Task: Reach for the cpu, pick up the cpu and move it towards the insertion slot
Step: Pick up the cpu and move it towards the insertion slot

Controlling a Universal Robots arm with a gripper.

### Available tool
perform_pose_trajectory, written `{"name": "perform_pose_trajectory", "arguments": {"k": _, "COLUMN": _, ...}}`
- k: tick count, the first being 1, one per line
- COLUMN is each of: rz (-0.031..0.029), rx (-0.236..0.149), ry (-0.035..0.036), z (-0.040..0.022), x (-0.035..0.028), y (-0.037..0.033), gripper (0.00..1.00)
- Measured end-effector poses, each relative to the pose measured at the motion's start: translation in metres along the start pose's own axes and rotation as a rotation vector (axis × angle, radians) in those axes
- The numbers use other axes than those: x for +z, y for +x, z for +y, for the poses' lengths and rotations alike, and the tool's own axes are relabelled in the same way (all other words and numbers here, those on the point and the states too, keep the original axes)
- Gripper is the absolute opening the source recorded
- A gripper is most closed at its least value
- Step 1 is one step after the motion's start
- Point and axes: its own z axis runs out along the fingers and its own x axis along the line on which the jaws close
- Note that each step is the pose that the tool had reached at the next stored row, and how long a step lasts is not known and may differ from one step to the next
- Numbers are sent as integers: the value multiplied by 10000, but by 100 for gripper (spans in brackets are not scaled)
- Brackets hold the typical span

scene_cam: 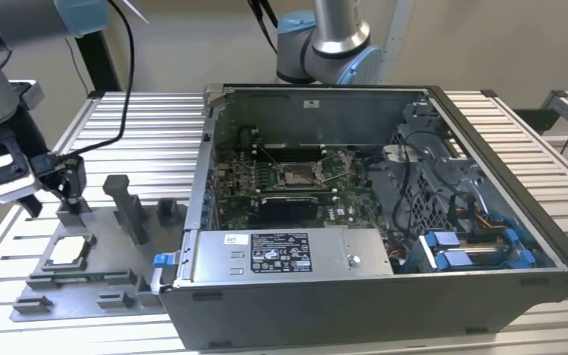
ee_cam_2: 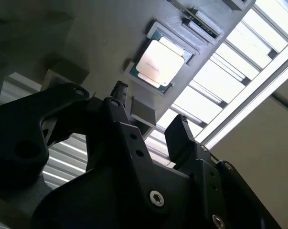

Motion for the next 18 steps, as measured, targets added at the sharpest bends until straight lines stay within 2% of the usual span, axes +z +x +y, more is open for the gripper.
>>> {"name": "perform_pose_trajectory", "arguments": {"k": 18, "rz": 1, "rx": 0, "ry": 1, "z": -71, "x": 149, "y": 2, "gripper": 100}}
